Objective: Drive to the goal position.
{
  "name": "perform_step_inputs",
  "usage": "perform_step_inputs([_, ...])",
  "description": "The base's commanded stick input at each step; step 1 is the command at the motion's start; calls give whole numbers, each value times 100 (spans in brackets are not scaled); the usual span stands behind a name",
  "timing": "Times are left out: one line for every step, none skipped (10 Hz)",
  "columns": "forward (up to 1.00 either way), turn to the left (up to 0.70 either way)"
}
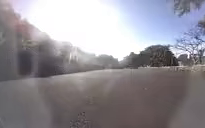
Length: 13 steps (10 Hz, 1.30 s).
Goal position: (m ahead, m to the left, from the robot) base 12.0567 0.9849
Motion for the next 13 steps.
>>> perform_step_inputs([70,0])
perform_step_inputs([70,0])
perform_step_inputs([70,0])
perform_step_inputs([70,0])
perform_step_inputs([70,0])
perform_step_inputs([70,0])
perform_step_inputs([70,0])
perform_step_inputs([70,0])
perform_step_inputs([70,0])
perform_step_inputs([70,0])
perform_step_inputs([70,0])
perform_step_inputs([70,0])
perform_step_inputs([70,0])
